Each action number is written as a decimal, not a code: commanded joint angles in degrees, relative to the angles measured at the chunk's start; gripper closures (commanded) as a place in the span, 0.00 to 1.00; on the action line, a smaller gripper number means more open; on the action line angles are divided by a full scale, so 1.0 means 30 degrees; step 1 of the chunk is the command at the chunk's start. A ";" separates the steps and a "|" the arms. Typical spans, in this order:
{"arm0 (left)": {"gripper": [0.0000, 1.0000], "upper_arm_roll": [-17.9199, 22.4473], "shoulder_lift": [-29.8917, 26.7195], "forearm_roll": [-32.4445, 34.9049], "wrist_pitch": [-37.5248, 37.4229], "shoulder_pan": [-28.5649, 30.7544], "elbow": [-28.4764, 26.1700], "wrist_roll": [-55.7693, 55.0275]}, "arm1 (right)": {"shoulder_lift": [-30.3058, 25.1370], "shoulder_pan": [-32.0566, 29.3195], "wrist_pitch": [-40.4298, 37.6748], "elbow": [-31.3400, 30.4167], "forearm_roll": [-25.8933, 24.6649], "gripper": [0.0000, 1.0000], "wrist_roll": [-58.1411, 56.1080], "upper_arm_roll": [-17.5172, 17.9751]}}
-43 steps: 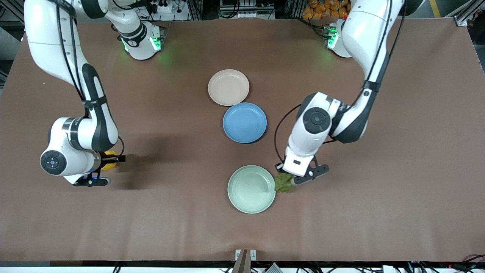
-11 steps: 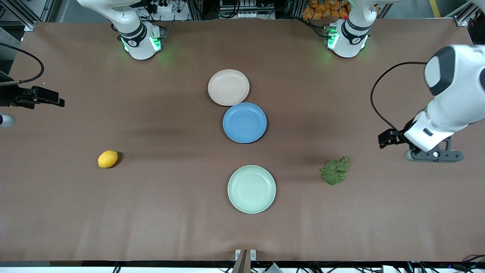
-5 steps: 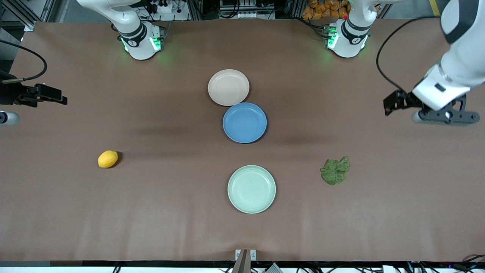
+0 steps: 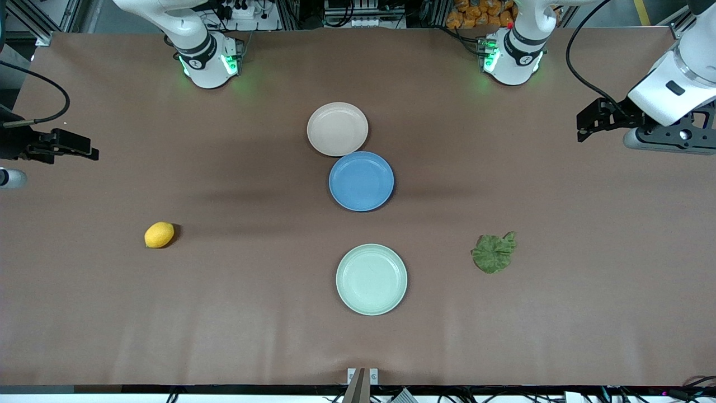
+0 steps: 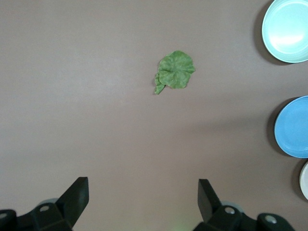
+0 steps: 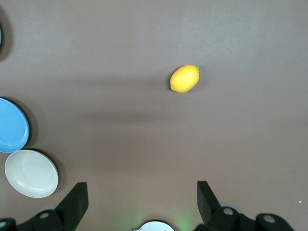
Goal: Pick lemon and lettuce from plates
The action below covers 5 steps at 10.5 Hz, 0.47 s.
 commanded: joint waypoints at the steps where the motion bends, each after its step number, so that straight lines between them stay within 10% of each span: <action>1: 0.00 -0.0007 0.0262 -0.0414 -0.0360 0.0146 0.0470 0.0599 | -0.0407 -0.0019 0.0223 -0.0444 -0.0005 0.00 0.0149 -0.0028; 5: 0.00 -0.0007 0.0292 -0.0474 -0.0389 0.0088 0.0411 0.0599 | -0.0407 -0.0020 0.0252 -0.0415 -0.0295 0.00 0.0149 -0.0028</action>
